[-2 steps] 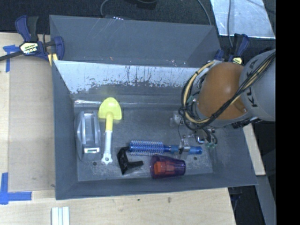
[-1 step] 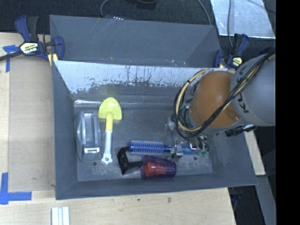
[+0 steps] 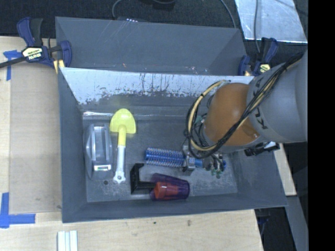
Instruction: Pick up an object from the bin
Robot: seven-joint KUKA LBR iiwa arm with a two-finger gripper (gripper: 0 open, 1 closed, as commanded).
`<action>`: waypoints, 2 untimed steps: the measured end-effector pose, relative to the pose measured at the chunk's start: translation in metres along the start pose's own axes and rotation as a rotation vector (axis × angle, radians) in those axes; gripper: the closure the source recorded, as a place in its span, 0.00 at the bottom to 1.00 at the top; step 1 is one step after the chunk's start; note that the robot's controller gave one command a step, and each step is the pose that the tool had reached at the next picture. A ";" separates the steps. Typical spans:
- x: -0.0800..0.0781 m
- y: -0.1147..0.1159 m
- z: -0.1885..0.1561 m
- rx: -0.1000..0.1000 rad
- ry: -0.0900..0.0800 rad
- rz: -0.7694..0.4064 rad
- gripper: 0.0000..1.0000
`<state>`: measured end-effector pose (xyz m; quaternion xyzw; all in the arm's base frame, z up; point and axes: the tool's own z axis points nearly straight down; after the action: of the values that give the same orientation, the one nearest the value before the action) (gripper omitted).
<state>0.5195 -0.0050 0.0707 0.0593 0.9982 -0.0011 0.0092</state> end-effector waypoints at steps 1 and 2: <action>0.000 0.000 0.000 0.000 0.000 -0.001 1.00; -0.001 0.003 -0.104 0.000 -0.001 -0.038 1.00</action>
Offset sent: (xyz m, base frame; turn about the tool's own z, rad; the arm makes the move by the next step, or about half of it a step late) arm -0.0012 0.0040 0.1044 -0.0391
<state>0.5185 -0.0016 0.1746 0.0402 0.9991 -0.0013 0.0095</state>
